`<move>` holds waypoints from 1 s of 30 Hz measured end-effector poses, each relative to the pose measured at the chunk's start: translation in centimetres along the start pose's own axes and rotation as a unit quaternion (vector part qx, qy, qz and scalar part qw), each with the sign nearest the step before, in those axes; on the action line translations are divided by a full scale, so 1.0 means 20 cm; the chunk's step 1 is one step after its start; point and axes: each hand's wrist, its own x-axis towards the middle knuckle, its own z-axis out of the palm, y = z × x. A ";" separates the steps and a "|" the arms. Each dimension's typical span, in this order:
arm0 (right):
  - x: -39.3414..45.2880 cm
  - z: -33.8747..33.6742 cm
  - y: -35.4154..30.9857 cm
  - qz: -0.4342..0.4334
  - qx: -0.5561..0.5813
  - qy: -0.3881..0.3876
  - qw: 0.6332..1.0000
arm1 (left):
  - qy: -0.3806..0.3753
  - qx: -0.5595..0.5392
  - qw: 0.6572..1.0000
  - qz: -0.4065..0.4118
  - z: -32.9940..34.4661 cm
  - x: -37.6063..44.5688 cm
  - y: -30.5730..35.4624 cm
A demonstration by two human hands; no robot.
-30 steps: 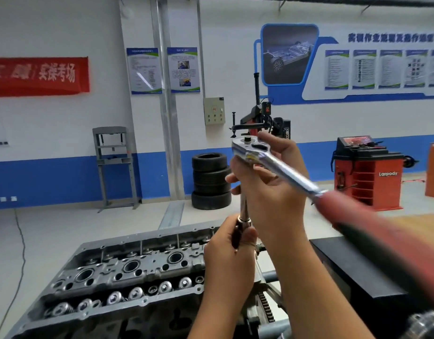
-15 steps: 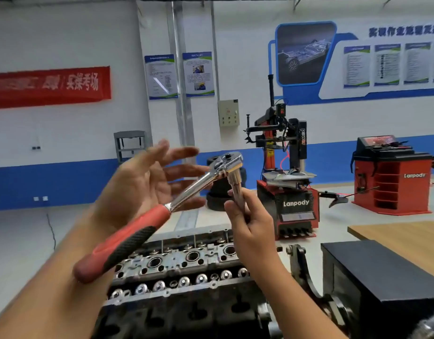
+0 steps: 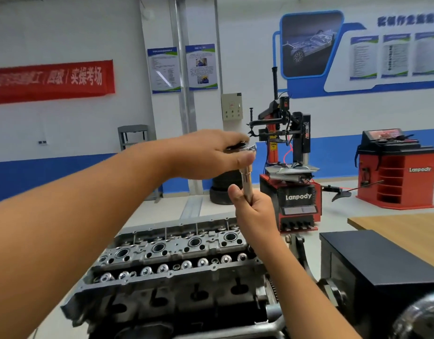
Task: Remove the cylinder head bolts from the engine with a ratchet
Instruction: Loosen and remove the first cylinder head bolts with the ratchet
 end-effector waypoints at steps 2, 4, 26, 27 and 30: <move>0.00 0.00 0.01 0.008 0.015 0.004 1.000 | 0.066 0.059 0.996 -0.014 0.05 0.02 0.05; 0.01 -0.01 0.02 0.017 0.025 0.001 1.000 | 0.153 0.079 0.983 -0.059 0.11 0.06 0.08; 0.03 -0.09 0.08 0.076 0.086 -0.115 0.987 | 0.136 -0.010 0.985 0.103 0.11 0.12 -0.06; 0.03 -0.09 0.07 0.077 0.076 -0.107 0.988 | 0.110 -0.069 0.987 0.091 0.10 0.12 -0.08; 0.03 -0.04 0.06 0.081 0.005 -0.032 0.996 | 0.132 0.004 0.991 -0.019 0.13 0.13 -0.05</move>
